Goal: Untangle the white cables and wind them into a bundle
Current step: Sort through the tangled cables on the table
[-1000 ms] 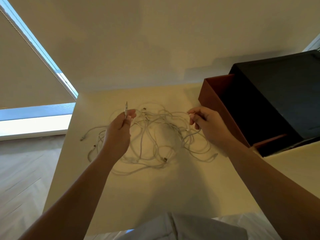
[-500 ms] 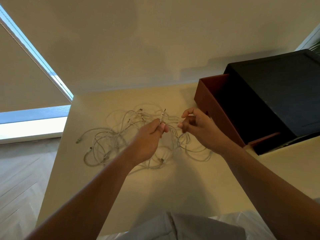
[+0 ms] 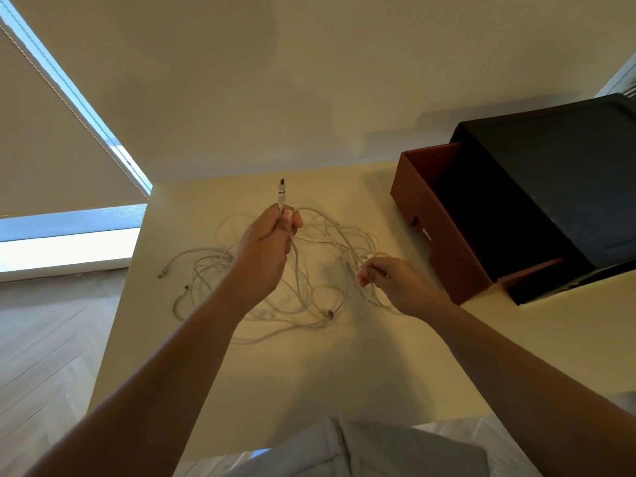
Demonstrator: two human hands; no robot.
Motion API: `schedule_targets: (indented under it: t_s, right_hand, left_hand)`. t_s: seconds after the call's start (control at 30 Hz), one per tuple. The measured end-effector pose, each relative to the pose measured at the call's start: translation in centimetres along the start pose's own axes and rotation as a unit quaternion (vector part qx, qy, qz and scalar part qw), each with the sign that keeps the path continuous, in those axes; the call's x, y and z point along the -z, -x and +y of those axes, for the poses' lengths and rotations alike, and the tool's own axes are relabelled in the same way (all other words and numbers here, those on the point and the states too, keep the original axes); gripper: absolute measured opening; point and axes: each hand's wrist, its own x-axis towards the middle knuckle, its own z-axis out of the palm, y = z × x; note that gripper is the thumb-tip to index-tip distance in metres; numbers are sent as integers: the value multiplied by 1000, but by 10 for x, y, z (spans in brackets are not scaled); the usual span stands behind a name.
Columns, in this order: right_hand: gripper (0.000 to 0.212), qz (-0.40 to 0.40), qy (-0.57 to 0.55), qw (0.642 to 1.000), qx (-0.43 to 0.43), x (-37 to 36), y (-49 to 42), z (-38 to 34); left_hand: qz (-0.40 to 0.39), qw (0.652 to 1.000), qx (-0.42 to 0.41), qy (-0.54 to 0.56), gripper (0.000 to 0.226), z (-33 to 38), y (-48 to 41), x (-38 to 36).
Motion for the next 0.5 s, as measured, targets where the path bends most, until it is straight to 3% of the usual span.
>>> schedule_targets:
  t_s: [0.3, 0.4, 0.5]
  right_hand:
    - [27, -20, 52, 996, -67, -9, -6, 27]
    - [27, 2, -55, 993, -100, -9, -6, 28]
    - [22, 46, -113, 989, -82, 4, -7, 18]
  left_hand:
    - [42, 999, 0, 34, 34, 9, 1, 9]
    - [48, 998, 14, 27, 33, 6, 1, 13]
    - [20, 997, 58, -43, 30, -7, 2, 21]
